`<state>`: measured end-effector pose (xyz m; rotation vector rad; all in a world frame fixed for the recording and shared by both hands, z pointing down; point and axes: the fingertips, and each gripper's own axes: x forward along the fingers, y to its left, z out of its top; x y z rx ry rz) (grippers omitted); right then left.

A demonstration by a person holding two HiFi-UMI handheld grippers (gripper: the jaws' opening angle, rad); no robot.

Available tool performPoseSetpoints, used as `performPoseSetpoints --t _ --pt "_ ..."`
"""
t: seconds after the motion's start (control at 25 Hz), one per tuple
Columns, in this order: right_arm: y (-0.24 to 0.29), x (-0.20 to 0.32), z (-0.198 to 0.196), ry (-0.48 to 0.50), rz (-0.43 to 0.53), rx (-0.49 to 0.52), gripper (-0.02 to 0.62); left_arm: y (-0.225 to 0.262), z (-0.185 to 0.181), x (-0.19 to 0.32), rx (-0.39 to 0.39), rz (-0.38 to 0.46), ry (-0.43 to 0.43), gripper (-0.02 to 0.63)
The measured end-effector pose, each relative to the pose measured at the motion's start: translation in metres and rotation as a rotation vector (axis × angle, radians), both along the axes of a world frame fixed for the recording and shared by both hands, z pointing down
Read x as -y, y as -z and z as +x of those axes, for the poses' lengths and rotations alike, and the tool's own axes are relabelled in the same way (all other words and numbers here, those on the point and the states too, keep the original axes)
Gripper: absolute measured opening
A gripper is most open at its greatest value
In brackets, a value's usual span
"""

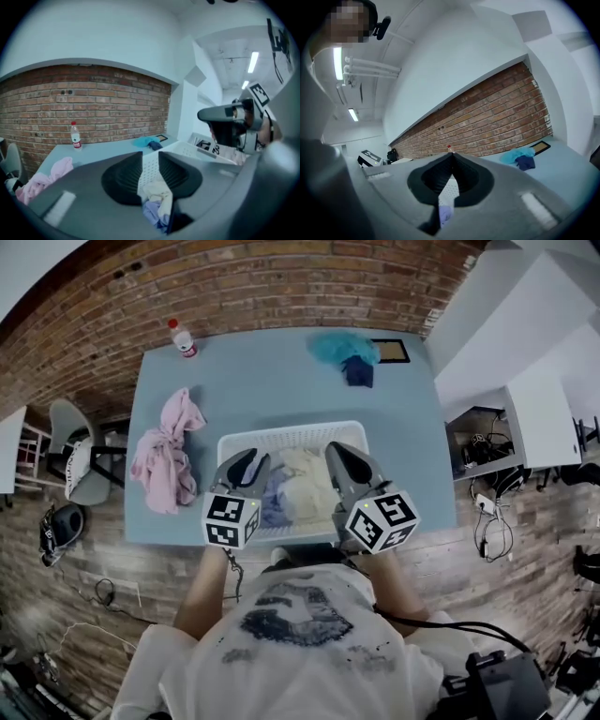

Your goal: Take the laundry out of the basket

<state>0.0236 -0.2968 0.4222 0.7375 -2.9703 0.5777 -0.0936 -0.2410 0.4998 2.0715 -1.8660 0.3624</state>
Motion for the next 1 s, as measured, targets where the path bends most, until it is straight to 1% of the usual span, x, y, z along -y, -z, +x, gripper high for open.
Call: performPoseSetpoints --t 0.08,0.2,0.28,0.32,0.4,0.44,0.52,0.56,0.68,0.8,1.0 --pt "-0.005 0.016 0.007 0.010 -0.011 -0.002 -0.003 -0.015 0.014 0.011 -0.024 -0.061 -0.031 0.122" --pt "-0.012 0.035 0.017 0.026 -0.024 -0.004 -0.003 -0.039 0.039 0.022 -0.030 -0.157 -0.100 0.226" --pt "-0.017 0.044 0.022 0.042 -0.035 -0.003 -0.003 -0.057 0.054 0.026 -0.043 -0.228 -0.150 0.250" --pt "-0.021 0.048 0.024 0.055 -0.044 -0.001 -0.003 -0.066 0.061 0.027 -0.055 -0.261 -0.165 0.281" --pt "-0.027 0.051 0.026 0.091 -0.065 0.005 -0.003 -0.082 0.069 0.030 -0.075 -0.323 -0.180 0.315" --pt "-0.029 0.053 0.026 0.108 -0.071 0.006 -0.003 -0.090 0.072 0.030 -0.082 -0.353 -0.184 0.322" --pt "-0.031 0.055 0.027 0.137 -0.073 0.007 -0.003 -0.104 0.076 0.031 -0.090 -0.407 -0.189 0.390" --pt "-0.032 0.056 0.029 0.149 -0.073 0.008 -0.003 -0.111 0.077 0.033 -0.093 -0.426 -0.185 0.413" --pt "-0.035 0.062 0.034 0.177 -0.075 0.008 -0.003 -0.129 0.076 0.041 -0.114 -0.455 -0.142 0.494" --pt "-0.038 0.066 0.039 0.198 -0.079 0.008 -0.003 -0.147 0.078 0.044 -0.137 -0.500 -0.127 0.532" --pt "-0.042 0.078 0.043 0.212 -0.084 0.019 -0.003 -0.173 0.085 0.046 -0.169 -0.572 -0.121 0.557"
